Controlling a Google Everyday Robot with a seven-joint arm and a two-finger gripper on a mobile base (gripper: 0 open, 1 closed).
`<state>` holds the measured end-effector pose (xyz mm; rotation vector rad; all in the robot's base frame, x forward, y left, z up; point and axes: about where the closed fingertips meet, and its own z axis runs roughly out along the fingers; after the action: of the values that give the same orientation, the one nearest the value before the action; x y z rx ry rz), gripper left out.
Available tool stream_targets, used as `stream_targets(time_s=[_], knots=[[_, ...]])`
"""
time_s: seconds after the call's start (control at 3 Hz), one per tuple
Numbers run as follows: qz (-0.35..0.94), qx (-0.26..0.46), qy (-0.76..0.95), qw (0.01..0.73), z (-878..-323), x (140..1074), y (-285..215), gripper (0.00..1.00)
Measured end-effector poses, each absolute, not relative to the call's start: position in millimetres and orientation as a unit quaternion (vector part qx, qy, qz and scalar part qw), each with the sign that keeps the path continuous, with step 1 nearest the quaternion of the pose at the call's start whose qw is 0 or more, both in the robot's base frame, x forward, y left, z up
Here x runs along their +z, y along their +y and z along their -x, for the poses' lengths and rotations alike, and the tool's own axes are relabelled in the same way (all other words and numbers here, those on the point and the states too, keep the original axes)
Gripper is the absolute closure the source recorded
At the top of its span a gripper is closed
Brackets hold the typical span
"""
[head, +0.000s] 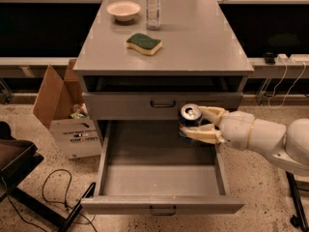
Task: Place pepsi can into middle drawer
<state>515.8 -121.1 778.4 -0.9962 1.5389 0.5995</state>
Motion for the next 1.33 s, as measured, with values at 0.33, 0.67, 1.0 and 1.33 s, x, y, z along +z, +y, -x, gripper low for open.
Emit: stream_targets(time_s=[0.33, 0.67, 1.0, 1.33], knots=[[0.437, 0.265, 0.653, 0.559, -534.5, 758.9, -99.8, 1.00], [0.449, 0.310, 0.639, 0.542, -573.0, 684.5, -41.5, 1.00], [0.445, 0.359, 0.618, 0.539, -589.0, 620.4, -1.6, 1.00], [0.440, 0.406, 0.602, 0.528, -593.2, 557.5, 24.1, 1.00]])
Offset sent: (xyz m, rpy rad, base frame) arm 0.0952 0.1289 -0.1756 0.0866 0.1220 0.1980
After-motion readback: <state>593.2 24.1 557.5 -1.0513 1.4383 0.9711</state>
